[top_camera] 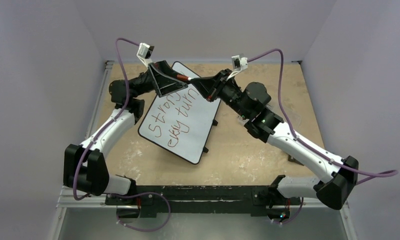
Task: Write a sentence on the whiteboard
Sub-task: Insert the whiteboard marker without the cap into the pen cap, then put down the whiteboard marker at the center of the board.
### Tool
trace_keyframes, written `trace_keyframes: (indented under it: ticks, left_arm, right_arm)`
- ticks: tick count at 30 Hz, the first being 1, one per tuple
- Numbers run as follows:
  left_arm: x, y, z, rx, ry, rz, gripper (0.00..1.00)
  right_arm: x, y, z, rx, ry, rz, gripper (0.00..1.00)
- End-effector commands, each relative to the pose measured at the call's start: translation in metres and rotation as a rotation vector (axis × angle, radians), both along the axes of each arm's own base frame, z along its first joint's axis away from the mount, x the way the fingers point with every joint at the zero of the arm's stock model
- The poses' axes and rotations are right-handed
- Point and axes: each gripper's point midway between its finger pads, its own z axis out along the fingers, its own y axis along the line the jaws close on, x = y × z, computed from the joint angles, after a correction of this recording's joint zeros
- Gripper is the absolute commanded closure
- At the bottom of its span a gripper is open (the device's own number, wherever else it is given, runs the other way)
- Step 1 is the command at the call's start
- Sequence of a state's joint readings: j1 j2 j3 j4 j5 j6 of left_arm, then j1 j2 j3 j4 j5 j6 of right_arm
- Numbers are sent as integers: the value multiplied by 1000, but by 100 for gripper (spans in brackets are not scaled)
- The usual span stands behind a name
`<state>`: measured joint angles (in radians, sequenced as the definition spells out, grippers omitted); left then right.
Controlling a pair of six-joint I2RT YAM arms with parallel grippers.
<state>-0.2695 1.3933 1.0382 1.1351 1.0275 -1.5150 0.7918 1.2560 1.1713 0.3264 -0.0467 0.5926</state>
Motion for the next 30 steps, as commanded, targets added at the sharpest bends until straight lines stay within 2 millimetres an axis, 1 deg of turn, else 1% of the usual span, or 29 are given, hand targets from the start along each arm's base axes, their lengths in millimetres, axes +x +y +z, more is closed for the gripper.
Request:
trace_keyframes:
  ticks: [1, 3, 6, 8, 10, 13, 14, 19, 22, 27, 30]
  left_arm:
    - [-1, 6, 2, 22, -56, 51, 0]
    - [10, 8, -8, 63, -28, 115, 0]
    - [28, 15, -26, 156, 25, 259, 0]
    - [39, 22, -38, 246, 40, 369, 0]
    - [49, 35, -52, 343, 64, 490, 0]
    - [57, 49, -70, 438, 118, 594, 0]
    - [60, 53, -72, 454, 121, 620, 0]
    - [66, 64, -82, 504, 156, 690, 0]
    - [68, 69, -85, 528, 155, 723, 0]
    - [68, 79, -84, 550, 136, 778, 0]
    - [68, 82, -83, 558, 126, 800, 0]
  right_arm:
    - [9, -35, 7, -26, 2, -150, 100]
    - [10, -49, 4, -41, 43, -208, 100]
    - [9, -68, -10, -74, 120, -280, 100]
    - [7, -81, -33, -124, 181, -326, 100]
    - [6, -95, -60, -175, 240, -380, 100]
    - [0, -112, -104, -259, 332, -440, 100]
    - [-1, -117, -119, -282, 362, -455, 100]
    - [-9, -131, -178, -362, 491, -506, 100]
    - [-13, -135, -211, -403, 555, -518, 100]
    - [-16, -137, -261, -436, 624, -525, 100]
    - [-14, -137, -286, -447, 654, -526, 100]
